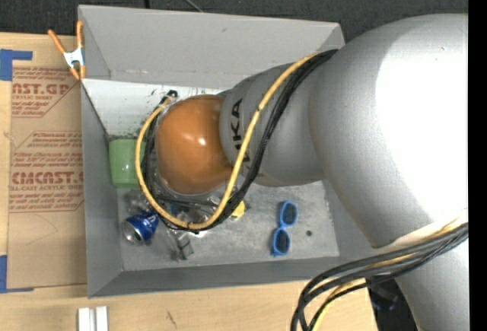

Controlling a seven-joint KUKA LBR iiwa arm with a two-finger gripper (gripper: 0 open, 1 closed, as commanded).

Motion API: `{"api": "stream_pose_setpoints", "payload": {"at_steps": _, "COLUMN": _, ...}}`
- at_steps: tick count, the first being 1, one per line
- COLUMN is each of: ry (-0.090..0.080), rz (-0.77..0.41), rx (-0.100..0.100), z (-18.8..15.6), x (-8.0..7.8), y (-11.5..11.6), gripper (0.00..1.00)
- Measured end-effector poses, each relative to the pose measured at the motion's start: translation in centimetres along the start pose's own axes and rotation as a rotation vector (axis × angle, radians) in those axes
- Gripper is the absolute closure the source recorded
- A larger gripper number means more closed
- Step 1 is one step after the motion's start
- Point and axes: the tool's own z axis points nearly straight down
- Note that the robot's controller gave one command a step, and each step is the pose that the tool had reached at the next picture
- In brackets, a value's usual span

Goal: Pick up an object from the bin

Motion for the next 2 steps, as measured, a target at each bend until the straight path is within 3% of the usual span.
{"api": "stream_pose_setpoints", "payload": {"at_steps": 1, "ry": -0.002, "rz": 0.000, "rx": -0.002, "z": 0.01, "x": -0.07, "y": 0.11, "gripper": 0.00}}
{"api": "stream_pose_setpoints", "payload": {"at_steps": 2, "ry": -0.009, "rz": 0.001, "rx": -0.001, "z": -0.33, "x": -0.32, "y": 0.06, "gripper": 1.00}}
